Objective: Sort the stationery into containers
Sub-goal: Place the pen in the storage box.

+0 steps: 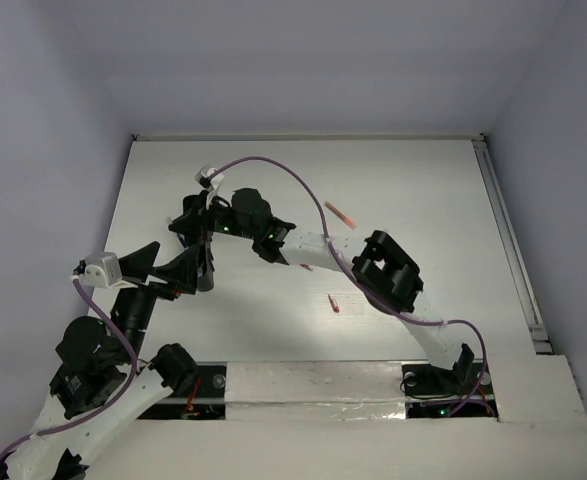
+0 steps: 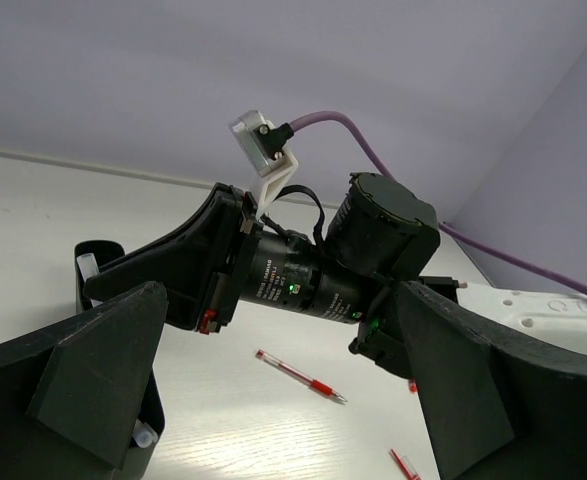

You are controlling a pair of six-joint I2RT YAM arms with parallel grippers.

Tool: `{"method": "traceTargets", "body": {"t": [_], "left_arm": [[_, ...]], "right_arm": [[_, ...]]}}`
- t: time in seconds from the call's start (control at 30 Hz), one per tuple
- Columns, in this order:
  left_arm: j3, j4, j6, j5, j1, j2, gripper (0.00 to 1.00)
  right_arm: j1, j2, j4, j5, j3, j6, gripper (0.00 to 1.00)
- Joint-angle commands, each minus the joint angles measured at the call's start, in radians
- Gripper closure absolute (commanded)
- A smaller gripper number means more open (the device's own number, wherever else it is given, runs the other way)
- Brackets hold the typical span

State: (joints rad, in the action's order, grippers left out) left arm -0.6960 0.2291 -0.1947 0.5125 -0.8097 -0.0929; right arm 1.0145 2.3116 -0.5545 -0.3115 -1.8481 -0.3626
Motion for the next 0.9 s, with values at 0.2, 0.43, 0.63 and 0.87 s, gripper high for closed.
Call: {"method": "traceTargets", "body": {"t": [0.2,0.43,0.63,0.87], "left_arm": [[0.001,-0.04,0.017,-0.008,0.001,0.002,0.01],[0.003,-0.045,0.021,-0.012,0.001,0.001,0.01],[0.004,-0.05,0.024,-0.019,0.01,-0.005,0.01],[0.004,-0.051,0.026,-0.019,0.01,-0.01,0.01]], "right_arm": [[0.007,0.022,-0.084,0.014,0.021,0.086,0.94],[0.007,0.029,-0.131,0.038,0.05,0.103,0.92],[0.007,0.0,-0.182,0.028,0.096,0.096,0.72],[0.007,-0.06,-0.213,0.038,0.159,0.102,0.53]]}}
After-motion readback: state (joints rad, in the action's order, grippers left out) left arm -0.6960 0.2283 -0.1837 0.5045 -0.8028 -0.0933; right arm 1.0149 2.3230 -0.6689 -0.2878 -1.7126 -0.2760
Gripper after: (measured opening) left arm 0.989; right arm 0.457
